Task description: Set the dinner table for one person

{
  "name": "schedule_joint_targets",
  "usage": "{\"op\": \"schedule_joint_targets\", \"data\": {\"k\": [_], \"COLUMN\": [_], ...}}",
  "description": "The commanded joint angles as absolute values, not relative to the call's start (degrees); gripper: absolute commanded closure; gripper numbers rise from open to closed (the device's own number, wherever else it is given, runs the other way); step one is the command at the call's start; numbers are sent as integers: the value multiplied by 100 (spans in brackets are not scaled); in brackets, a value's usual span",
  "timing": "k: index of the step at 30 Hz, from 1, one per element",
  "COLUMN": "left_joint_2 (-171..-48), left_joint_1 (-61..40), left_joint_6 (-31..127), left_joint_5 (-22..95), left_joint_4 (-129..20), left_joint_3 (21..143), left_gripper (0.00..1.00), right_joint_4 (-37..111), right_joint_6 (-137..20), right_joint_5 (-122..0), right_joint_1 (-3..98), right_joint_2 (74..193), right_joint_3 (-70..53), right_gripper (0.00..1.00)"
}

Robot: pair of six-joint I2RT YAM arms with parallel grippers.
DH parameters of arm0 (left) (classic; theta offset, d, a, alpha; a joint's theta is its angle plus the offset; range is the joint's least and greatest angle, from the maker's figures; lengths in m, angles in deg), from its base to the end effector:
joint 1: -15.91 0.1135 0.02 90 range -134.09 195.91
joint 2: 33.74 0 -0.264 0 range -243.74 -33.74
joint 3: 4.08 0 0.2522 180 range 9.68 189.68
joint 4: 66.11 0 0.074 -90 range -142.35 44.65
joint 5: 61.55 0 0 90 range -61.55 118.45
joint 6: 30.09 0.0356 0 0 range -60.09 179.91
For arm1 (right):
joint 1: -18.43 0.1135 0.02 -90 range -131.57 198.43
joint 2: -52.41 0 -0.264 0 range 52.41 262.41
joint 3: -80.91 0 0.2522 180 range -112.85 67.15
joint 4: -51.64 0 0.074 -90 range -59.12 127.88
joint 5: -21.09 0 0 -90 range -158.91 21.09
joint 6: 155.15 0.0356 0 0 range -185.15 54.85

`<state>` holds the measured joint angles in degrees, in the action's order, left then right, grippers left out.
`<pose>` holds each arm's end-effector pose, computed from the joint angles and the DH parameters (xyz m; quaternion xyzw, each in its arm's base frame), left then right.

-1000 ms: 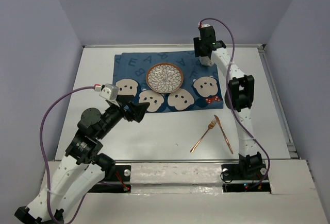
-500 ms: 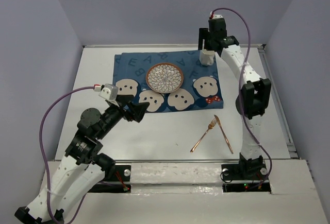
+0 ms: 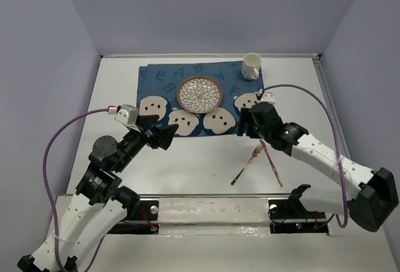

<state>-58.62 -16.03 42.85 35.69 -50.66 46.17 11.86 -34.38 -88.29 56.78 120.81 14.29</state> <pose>0.0961 -0.0652 0.3515 0.1311 0.6304 -0.3538 0.6784 0.2076 0.1492 0.2798 0.0095 0.9016 0.1030 0.4201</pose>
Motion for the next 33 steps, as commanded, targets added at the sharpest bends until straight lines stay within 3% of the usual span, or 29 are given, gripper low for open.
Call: {"op": "schedule_joint_targets", "data": {"k": [1, 9, 21, 33], "left_joint_2": [-5756, -5694, -5650, -5659], "left_joint_1": [-1687, -1723, -1784, -1828], "left_joint_6": [4294, 4294, 4286, 4286], "left_joint_5": [3548, 3539, 3557, 3592], "left_joint_4": [-5244, -5244, -5244, -5244], "left_joint_3": [4809, 4800, 4800, 4800], "left_gripper": [1, 1, 1, 1], "right_joint_4": [528, -571, -335, 8], "right_joint_6": [-1937, -583, 332, 666], "right_joint_5": [-9106, -9299, -9712, -9985], "right_joint_1": [6025, 7115, 7644, 7644], "right_joint_2": [11132, 11541, 12851, 13546], "right_joint_3": [2310, 2435, 2391, 2514], "right_gripper": [17, 18, 46, 61]}}
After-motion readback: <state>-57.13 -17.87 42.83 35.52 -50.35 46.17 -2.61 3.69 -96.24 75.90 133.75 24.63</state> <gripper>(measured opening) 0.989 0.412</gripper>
